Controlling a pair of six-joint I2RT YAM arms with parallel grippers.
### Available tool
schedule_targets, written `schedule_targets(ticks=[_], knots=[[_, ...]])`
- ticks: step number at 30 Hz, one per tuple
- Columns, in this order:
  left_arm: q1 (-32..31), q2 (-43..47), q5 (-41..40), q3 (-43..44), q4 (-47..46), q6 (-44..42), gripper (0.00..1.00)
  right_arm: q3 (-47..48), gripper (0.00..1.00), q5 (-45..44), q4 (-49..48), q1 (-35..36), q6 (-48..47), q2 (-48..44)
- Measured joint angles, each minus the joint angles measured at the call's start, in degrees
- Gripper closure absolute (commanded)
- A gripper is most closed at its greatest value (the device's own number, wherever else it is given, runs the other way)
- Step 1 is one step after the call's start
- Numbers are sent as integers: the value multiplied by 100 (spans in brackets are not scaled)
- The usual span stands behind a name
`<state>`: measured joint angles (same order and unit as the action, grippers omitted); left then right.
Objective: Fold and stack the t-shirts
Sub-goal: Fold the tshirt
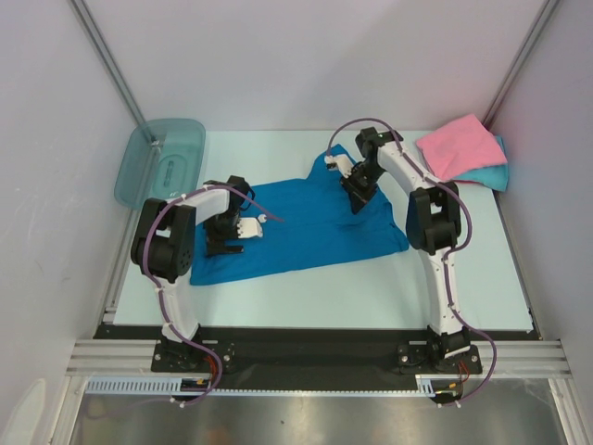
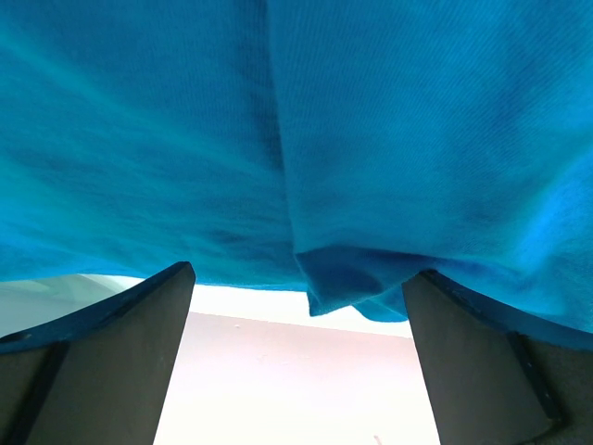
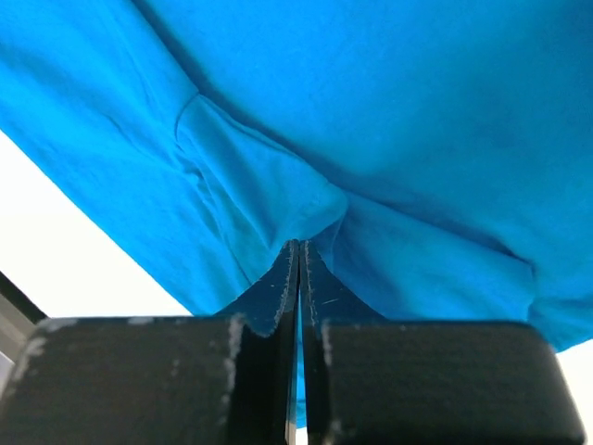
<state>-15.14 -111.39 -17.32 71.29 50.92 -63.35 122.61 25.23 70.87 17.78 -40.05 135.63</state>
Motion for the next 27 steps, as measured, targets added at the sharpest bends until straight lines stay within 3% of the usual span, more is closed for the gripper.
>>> schedule_targets(ticks=[4, 11, 14, 18, 27], knots=[[0, 0, 0, -2, -2, -4, 0, -555, 100, -44, -205, -24, -232, -245], [-2, 0, -4, -4, -15, -11, 0, -3941, 100, -490, -1602, -44, -1185, -2459], [-2, 0, -4, -4, -17, -7, 0, -4916, 100, -719, -2411, -44, -1515, -3399], [-9, 0, -4, -7, -20, -7, 0, -5095, 100, -955, -3222, -31, -1602, -3639], [-13, 0, -4, -7, -20, -11, 0, -4638, 100, -1152, -3580, 164, -1388, -3224]])
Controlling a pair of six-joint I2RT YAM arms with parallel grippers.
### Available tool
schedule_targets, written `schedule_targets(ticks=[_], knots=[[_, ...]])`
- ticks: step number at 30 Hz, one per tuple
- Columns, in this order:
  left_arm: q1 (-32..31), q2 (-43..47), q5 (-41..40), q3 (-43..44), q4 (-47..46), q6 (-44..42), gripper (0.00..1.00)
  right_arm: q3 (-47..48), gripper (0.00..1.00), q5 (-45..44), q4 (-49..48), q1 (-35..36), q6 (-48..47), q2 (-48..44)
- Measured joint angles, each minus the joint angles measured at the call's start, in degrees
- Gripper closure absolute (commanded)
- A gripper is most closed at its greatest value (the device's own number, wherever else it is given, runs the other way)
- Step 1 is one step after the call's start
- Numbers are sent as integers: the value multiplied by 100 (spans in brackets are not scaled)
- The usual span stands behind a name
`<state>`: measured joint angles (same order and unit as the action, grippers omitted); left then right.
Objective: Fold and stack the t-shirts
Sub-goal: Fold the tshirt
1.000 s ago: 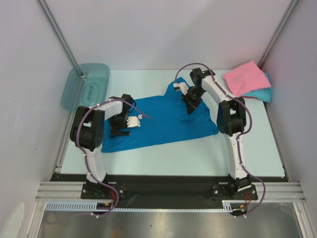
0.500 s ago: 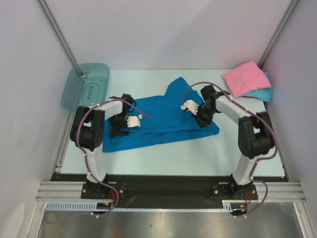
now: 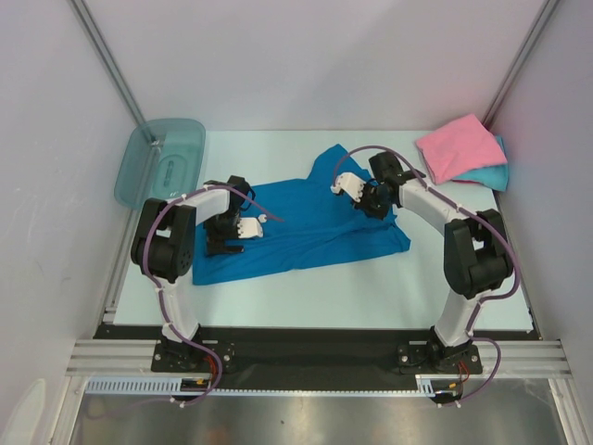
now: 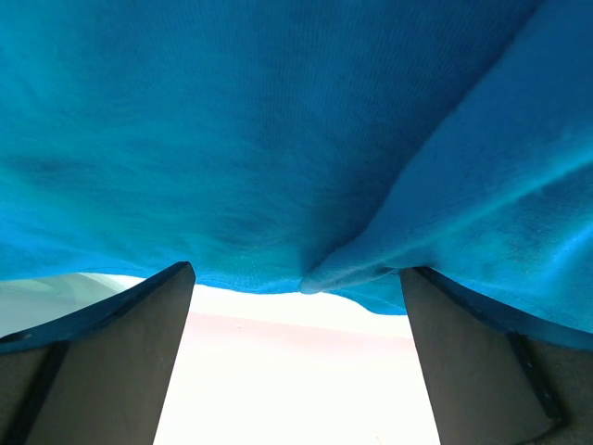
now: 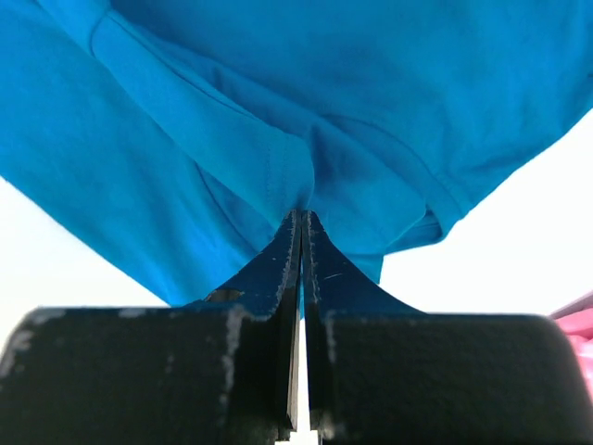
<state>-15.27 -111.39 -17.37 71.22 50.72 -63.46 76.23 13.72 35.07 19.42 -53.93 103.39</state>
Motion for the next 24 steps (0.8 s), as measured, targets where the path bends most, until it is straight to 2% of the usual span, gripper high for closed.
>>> schedule_targets(ticks=[10, 24], knots=[[-28, -26, -39, 7, 7, 0, 0, 39, 100, -258, -588, 188, 168, 70], [-37, -50, -44, 26, 31, 2, 0, 654, 100, -570, -1493, 457, 188, 756]])
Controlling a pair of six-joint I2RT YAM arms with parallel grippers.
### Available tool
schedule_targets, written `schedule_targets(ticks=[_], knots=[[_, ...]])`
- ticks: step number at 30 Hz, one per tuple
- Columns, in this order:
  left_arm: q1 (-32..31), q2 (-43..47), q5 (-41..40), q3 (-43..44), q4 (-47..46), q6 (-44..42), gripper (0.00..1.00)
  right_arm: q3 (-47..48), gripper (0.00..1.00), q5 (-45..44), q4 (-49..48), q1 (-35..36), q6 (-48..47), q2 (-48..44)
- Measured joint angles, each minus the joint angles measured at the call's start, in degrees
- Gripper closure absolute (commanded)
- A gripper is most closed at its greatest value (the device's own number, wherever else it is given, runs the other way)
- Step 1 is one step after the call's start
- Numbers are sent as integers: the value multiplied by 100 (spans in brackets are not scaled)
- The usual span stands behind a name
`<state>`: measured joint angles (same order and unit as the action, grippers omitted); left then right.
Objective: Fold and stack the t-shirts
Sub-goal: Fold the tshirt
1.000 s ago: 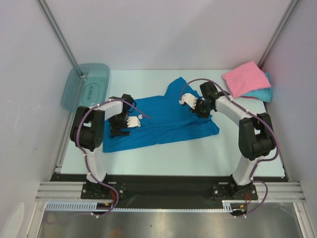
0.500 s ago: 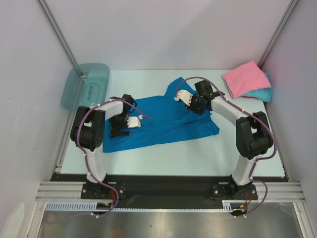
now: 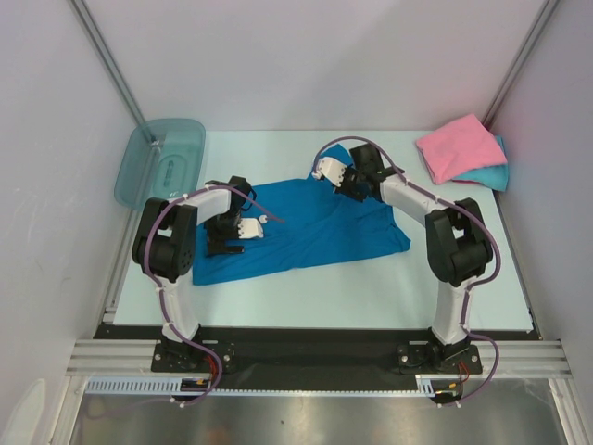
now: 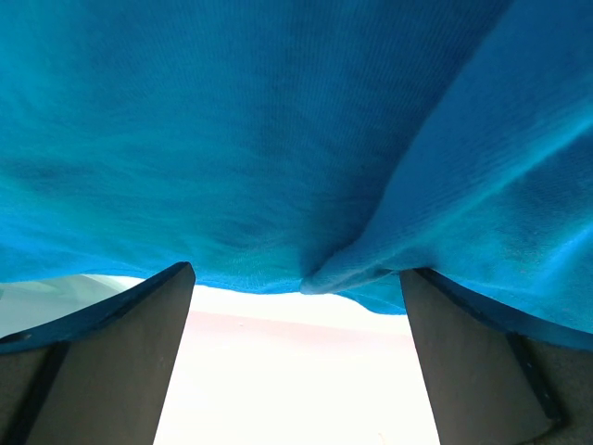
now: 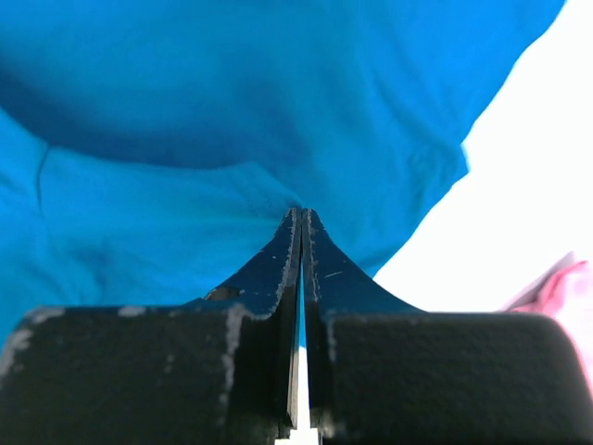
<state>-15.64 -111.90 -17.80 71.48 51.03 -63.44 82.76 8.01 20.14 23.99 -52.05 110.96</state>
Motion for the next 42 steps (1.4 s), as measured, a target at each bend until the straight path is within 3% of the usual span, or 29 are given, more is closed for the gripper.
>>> schedule_targets(ticks=[22, 23, 24, 25, 27, 29, 30, 35, 38, 41, 42], knots=[[-2, -20, -4, 22, 17, 2, 0, 717, 100, -129, -330, 199, 142, 691], [-2, -22, -7, 24, 20, 4, 0, 723, 97, -133, -328, 216, 144, 691], [-7, -22, -9, 24, 22, 4, 0, 741, 65, -146, -315, 238, 144, 704], [-9, -24, -17, 24, 24, 2, 0, 798, 48, -184, -264, 260, 186, 745], [-17, -33, -28, 31, 31, 2, 0, 946, 24, -302, -179, 304, 203, 859], [-24, -35, -42, 31, 31, 2, 0, 1005, 13, -411, -74, 319, 192, 946], [-26, -35, -46, 31, 31, 2, 0, 1005, 12, -420, -48, 328, 188, 949], [-28, -33, -57, 31, 31, -2, 0, 1093, 13, -533, 387, 229, 297, 931], [-28, -28, -59, 31, 28, 0, 0, 1134, 21, -518, 861, 35, 409, 761], [-37, -26, -76, 31, 20, 0, 0, 1117, 52, -457, 1478, -225, 433, 372], [-39, -26, -87, 31, 13, 0, 0, 1054, 76, -433, 1622, -302, 411, 186]])
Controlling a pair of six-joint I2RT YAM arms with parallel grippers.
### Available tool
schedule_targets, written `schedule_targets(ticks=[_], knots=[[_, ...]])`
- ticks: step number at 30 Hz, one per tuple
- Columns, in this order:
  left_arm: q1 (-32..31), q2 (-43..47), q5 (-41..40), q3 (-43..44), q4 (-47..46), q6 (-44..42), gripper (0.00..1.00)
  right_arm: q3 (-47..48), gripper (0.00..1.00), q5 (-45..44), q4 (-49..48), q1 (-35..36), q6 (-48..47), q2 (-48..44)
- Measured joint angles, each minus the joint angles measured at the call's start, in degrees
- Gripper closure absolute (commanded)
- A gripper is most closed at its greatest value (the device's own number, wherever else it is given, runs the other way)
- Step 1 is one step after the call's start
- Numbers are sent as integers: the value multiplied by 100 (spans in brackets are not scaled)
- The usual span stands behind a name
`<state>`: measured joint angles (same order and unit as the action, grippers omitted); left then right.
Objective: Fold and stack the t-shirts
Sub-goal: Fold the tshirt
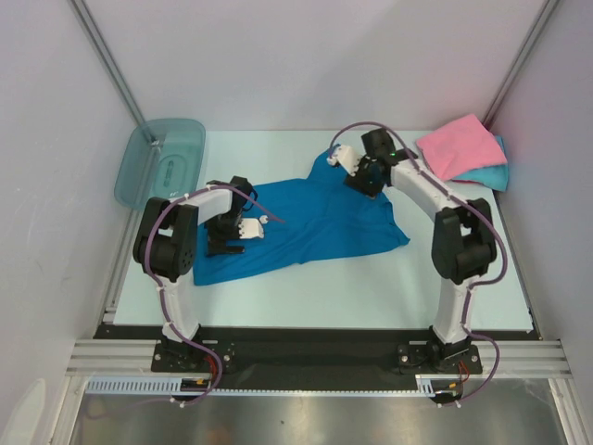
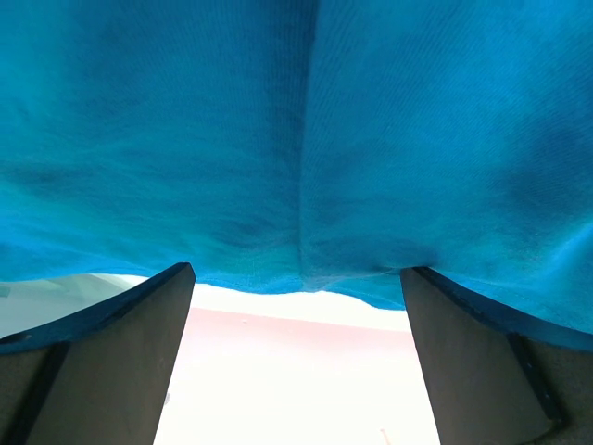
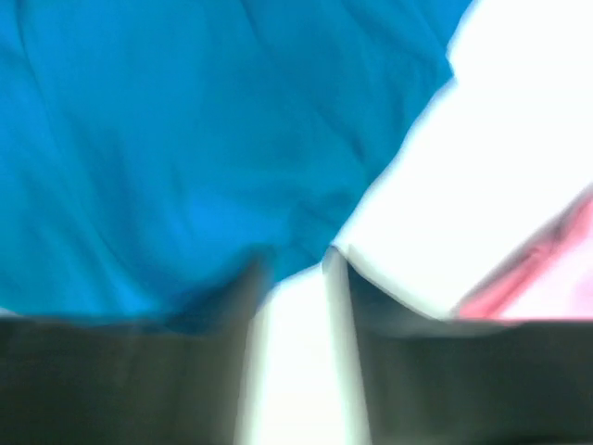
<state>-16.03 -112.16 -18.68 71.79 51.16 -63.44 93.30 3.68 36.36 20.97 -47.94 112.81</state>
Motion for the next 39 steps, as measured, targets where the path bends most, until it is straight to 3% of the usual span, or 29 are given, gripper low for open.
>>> schedule_targets(ticks=[2, 3, 14, 18, 20, 29, 39], knots=[[-4, 0, -20, 0, -24, 2, 0, -195, 99, 24, 238, -168, -26, -348], [-9, 2, -44, 0, -48, 2, 0, -328, 100, 22, 367, -256, -57, -525], [44, 9, -592, 15, -918, 83, 0, -901, 99, 155, 1471, -546, -55, -675], [68, 20, -660, -15, -1058, 70, 0, -905, 79, 256, 1676, -546, -35, -643], [68, 28, -656, -33, -1032, 39, 0, -905, 78, 284, 1746, -546, -28, -616], [74, 28, -417, -76, -326, 42, 0, -855, 77, 304, 1910, -551, -33, -446], [74, 125, -826, -625, -238, -319, 0, -409, 80, 496, 2238, -654, -105, -415]])
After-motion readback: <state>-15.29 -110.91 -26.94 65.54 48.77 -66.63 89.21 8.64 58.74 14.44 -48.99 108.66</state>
